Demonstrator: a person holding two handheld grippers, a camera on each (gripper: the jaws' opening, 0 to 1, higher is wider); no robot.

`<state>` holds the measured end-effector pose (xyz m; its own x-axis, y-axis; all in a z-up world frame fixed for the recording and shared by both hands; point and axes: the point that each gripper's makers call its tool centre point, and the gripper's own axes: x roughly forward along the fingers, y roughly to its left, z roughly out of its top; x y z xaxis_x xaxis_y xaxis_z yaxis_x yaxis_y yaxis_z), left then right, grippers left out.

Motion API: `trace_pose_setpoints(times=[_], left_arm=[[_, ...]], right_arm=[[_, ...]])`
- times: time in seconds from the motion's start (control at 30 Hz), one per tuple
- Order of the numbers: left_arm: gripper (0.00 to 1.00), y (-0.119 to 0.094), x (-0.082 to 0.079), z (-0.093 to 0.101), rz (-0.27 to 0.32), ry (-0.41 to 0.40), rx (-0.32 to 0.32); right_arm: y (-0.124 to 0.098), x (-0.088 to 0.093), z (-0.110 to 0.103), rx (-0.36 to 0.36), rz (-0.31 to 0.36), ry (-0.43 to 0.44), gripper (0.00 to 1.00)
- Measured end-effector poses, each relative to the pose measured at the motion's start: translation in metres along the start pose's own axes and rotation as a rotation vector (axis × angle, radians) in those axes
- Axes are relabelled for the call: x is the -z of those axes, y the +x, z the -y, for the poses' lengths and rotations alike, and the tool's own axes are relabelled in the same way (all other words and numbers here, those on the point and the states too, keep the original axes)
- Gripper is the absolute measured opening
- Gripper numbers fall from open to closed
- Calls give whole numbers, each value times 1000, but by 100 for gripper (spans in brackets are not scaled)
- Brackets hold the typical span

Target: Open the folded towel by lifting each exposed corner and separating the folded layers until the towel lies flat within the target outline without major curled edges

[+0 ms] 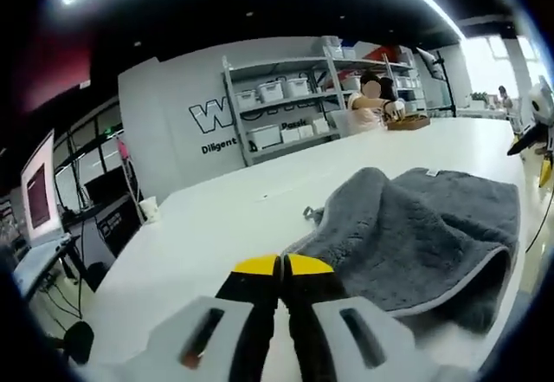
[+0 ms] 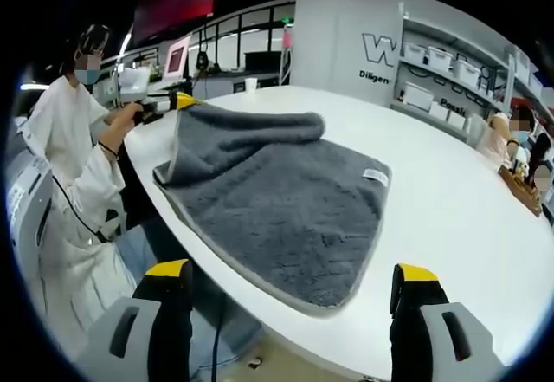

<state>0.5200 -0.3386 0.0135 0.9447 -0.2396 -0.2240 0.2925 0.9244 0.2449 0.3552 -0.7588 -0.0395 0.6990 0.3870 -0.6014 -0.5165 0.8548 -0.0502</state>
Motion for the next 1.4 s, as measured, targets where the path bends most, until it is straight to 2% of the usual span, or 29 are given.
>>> trace_pose_setpoints(times=[0.3,1.0,1.13,1.3,1.4], left_arm=[[1,-20,7,-31,-12,14,-87],[1,-54,42,-75,-102,46,-212],[1,-63,53,-84,-133,55,-244],[1,-73,77,-90,-178,34,-260],[1,-77,85,-93,-195,25,-265]], right_arm=[[2,1,-1,-4,-7,-6,94],[4,2,-2,-6,-16,-8,94],[4,2,-3,-6,-15,-8,94],[5,3,-4,-8,-20,-10,94],[7,3,-5,-11,-26,-11,94]])
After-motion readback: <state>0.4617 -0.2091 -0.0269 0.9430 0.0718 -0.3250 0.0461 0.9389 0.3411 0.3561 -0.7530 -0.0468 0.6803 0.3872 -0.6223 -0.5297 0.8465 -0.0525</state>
